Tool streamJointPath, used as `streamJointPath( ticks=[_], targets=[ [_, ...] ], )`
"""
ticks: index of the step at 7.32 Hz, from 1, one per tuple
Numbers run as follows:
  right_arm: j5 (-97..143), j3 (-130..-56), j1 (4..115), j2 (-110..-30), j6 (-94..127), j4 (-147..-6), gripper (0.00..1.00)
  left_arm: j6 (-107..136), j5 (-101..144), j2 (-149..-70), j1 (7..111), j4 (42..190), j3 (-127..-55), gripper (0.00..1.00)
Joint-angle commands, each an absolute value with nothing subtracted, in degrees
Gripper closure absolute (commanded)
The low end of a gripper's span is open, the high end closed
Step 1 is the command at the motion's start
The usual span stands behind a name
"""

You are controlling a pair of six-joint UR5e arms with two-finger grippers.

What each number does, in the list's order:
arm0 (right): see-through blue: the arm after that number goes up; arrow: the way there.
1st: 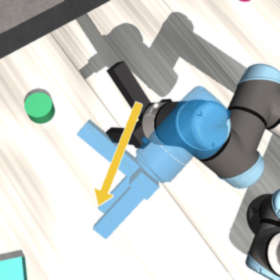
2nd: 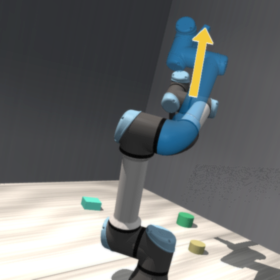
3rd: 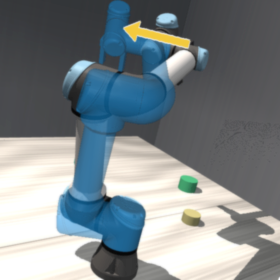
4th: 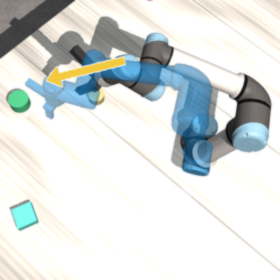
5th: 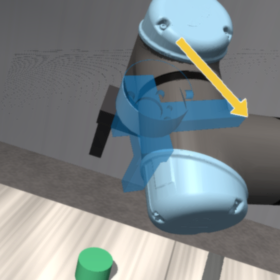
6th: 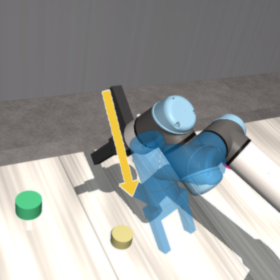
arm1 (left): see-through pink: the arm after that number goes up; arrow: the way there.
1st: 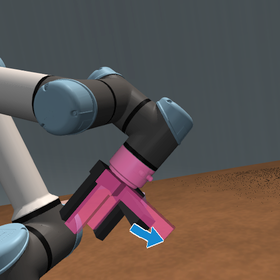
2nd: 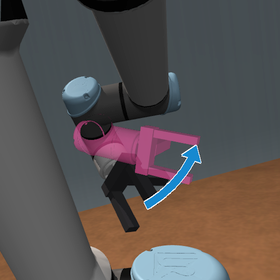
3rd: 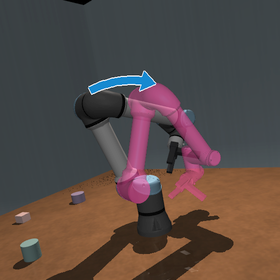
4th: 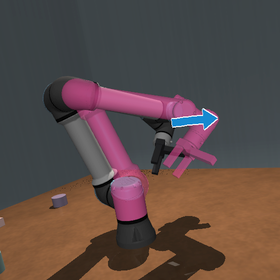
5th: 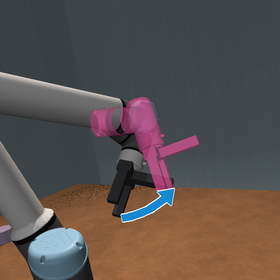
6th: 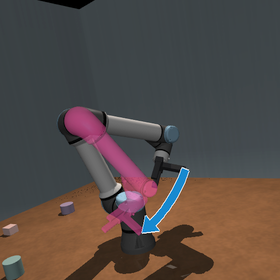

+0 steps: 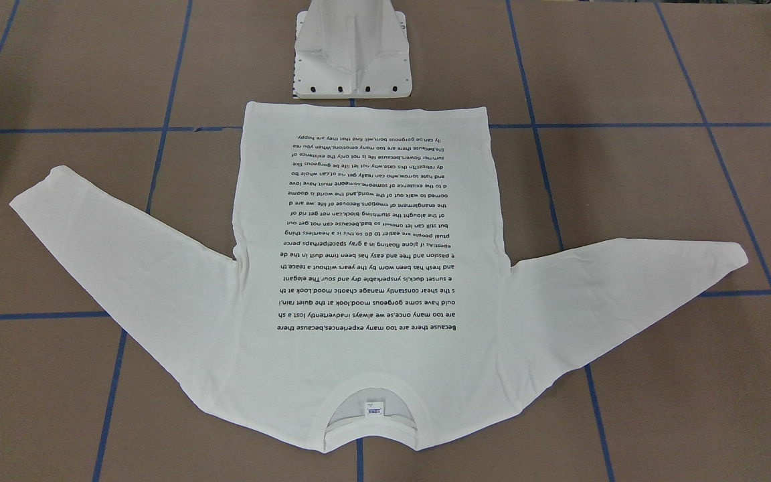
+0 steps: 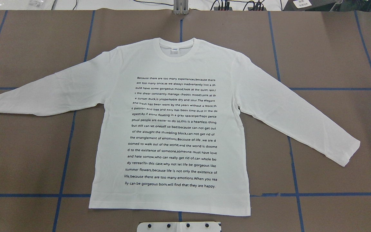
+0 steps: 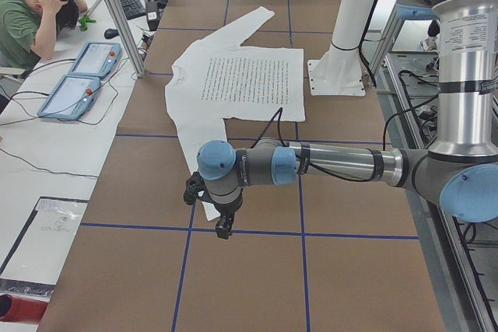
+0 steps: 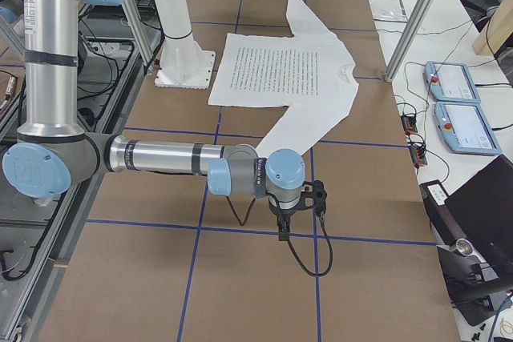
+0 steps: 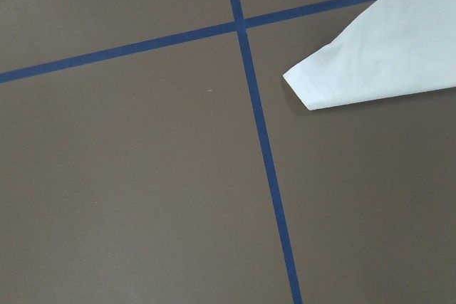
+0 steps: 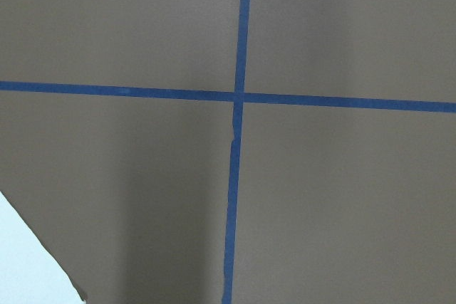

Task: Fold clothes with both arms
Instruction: 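Move the right gripper toward the sleeve nearest it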

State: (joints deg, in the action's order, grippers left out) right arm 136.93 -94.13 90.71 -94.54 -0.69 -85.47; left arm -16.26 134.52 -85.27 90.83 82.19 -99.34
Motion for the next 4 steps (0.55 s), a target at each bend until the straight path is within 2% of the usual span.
streamJointPath(
  ticks=[1,2,4],
  targets=[
    [136.67,-94.13,85.38,-93.09,-0.18,-83.34,0.0,-15.91,134.47,-86.22,90.79,86.38,-99.32,0.0],
    [136.67,-94.13,82.99,-92.82,3.39,-79.93,0.0,-16.0,134.39,-86.83,90.7,87.61,-98.79,0.0],
    [136.5,-94.04,73.18,-88.01,25.37,-72.19,0.0,-16.0,134.91,-88.07,90.62,91.65,-97.65,0.0]
  ],
)
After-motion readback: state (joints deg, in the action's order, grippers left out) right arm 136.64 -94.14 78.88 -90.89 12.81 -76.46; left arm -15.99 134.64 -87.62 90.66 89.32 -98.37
